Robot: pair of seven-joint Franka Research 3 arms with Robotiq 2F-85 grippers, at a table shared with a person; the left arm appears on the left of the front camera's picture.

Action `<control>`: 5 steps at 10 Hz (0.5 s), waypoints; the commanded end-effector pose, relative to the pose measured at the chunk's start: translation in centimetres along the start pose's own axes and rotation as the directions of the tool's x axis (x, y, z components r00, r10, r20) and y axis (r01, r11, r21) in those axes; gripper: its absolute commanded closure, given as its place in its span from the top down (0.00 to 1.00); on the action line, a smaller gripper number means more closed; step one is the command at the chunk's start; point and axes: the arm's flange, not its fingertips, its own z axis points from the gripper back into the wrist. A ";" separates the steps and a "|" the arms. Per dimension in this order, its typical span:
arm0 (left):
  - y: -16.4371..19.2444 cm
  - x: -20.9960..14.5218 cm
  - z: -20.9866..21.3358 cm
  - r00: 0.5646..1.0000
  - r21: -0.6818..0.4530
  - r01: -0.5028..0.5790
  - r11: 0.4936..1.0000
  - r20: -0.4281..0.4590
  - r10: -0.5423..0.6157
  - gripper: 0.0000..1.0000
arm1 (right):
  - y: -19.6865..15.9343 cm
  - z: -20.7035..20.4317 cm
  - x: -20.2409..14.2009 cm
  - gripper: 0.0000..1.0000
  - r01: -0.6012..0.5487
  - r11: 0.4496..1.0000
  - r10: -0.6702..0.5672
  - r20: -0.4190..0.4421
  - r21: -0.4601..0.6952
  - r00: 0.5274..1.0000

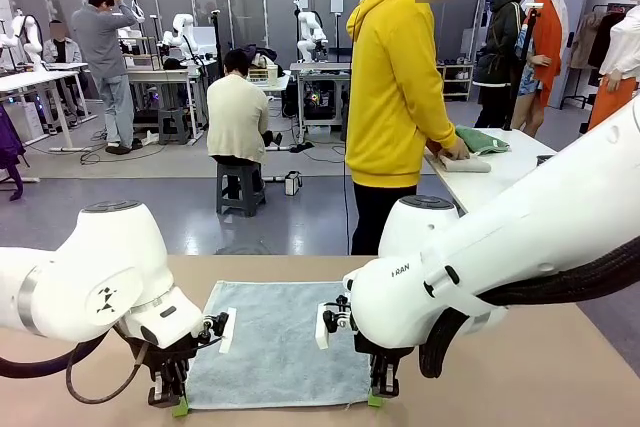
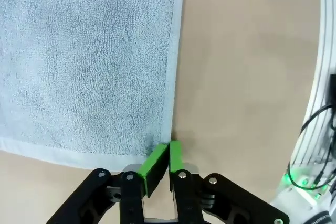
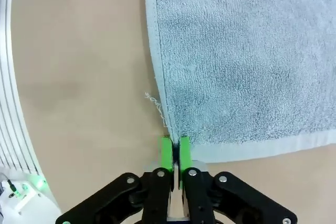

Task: Fold the towels and place them in the basket.
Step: When a person lays out a Towel with hook on the table, fold it in half twice.

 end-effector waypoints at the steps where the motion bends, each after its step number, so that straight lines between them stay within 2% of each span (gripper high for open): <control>1: 0.2 -0.3 -0.6 0.999 -0.001 0.036 0.999 -0.026 -0.036 0.00 | 0.1 0.5 0.3 0.00 0.041 0.999 -0.040 -0.043 0.012 0.998; 3: 0.2 -0.3 0.6 0.999 0.000 0.047 0.999 -0.011 -0.047 0.00 | 0.5 1.8 0.5 0.00 0.045 0.999 -0.045 -0.027 0.012 0.999; 5: -0.2 0.1 3.7 0.996 0.018 0.080 0.997 0.028 -0.081 0.00 | 1.0 4.4 1.3 0.00 0.030 0.999 -0.030 -0.005 0.029 1.000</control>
